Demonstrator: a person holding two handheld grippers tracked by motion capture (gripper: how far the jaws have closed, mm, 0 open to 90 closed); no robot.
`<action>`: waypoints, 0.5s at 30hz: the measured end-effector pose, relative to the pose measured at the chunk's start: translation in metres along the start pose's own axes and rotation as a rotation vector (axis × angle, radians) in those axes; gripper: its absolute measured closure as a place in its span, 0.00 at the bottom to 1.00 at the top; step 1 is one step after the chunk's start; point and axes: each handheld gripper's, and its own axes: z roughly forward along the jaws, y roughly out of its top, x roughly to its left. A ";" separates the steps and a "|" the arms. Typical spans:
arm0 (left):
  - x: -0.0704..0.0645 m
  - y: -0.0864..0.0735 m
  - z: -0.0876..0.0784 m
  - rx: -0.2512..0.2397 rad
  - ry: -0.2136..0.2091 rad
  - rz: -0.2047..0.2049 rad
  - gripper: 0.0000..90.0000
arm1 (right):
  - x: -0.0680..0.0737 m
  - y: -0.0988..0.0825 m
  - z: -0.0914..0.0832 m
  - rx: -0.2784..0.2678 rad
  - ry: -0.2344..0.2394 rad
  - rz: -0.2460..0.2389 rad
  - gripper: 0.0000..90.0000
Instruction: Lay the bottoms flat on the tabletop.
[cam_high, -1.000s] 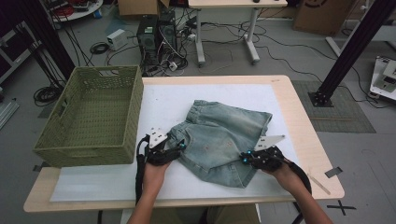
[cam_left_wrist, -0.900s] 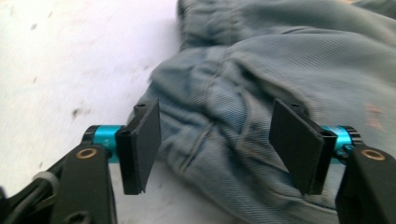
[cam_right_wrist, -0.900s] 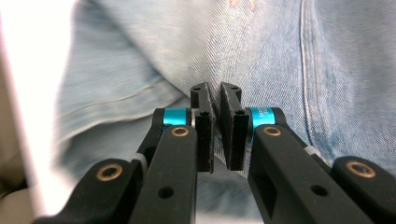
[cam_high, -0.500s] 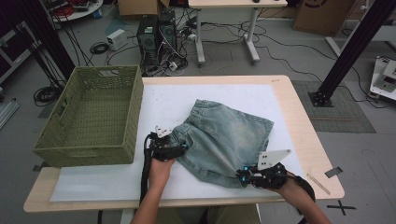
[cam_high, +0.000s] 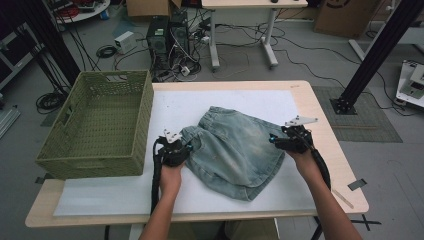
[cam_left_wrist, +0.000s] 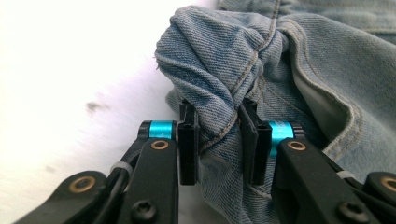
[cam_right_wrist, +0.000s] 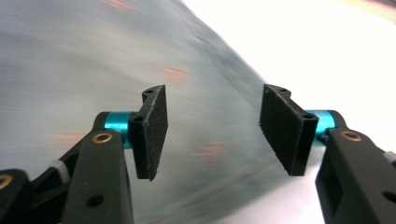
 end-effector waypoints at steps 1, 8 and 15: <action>0.002 0.001 0.000 -0.008 0.002 0.005 0.81 | -0.004 0.000 0.009 0.041 -0.028 -0.012 0.46; 0.010 0.000 0.004 -0.032 -0.001 0.010 0.81 | -0.016 -0.010 0.027 0.120 0.003 0.008 0.84; 0.017 0.003 0.009 -0.034 -0.016 0.019 0.81 | -0.002 -0.027 0.000 0.151 0.009 -0.074 0.97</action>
